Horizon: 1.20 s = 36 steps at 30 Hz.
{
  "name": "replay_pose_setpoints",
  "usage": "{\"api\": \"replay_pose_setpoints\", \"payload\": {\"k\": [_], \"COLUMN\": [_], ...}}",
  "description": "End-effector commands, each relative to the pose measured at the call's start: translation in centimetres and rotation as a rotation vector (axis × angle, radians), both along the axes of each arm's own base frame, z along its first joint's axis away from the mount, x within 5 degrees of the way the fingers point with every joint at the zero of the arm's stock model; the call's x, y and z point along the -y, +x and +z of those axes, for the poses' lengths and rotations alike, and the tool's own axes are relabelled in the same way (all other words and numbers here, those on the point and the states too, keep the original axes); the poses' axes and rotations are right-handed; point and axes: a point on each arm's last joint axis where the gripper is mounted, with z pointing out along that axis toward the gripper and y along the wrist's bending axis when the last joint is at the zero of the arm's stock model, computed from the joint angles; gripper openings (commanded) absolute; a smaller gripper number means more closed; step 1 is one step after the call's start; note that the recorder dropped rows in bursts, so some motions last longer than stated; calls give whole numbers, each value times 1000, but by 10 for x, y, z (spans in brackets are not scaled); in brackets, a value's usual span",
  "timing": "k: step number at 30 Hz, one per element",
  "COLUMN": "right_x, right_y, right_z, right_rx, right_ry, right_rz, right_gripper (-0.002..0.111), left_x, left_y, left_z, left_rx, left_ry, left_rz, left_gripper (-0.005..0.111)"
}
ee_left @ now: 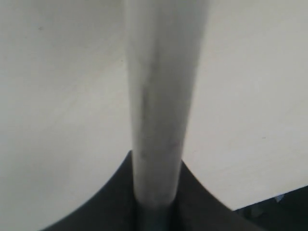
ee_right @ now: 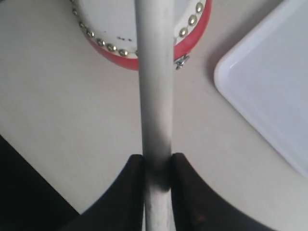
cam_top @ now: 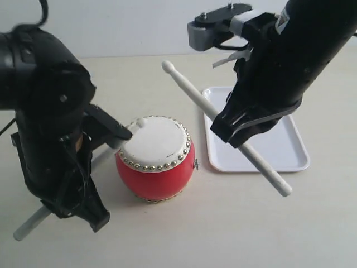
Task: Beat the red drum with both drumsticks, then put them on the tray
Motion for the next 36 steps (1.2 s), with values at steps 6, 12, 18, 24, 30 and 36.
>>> {"api": "replay_pose_setpoints", "payload": {"k": [6, 12, 18, 24, 30, 36], "right_x": [-11, -10, 4, 13, 8, -14], "right_y": [14, 13, -6, -20, -14, 5], "right_z": [-89, -55, -1, 24, 14, -36], "right_rx": [-296, -196, -45, 23, -7, -187], "right_ry": [-217, -146, -37, 25, 7, -33], "right_rz": [51, 51, 48, 48, 65, 52], "right_gripper": [0, 0, 0, 0, 0, 0], "left_x": [-8, -6, 2, 9, 8, 3], "left_y": [-7, -6, -1, 4, 5, 3], "left_z": [69, 65, 20, -37, -30, 24], "left_rx": [176, 168, 94, -36, -44, 68], "left_ry": [-176, -167, -111, 24, 60, -41], "left_rz": [8, 2, -4, -14, -1, 13], "left_gripper": [0, 0, 0, 0, 0, 0]}}
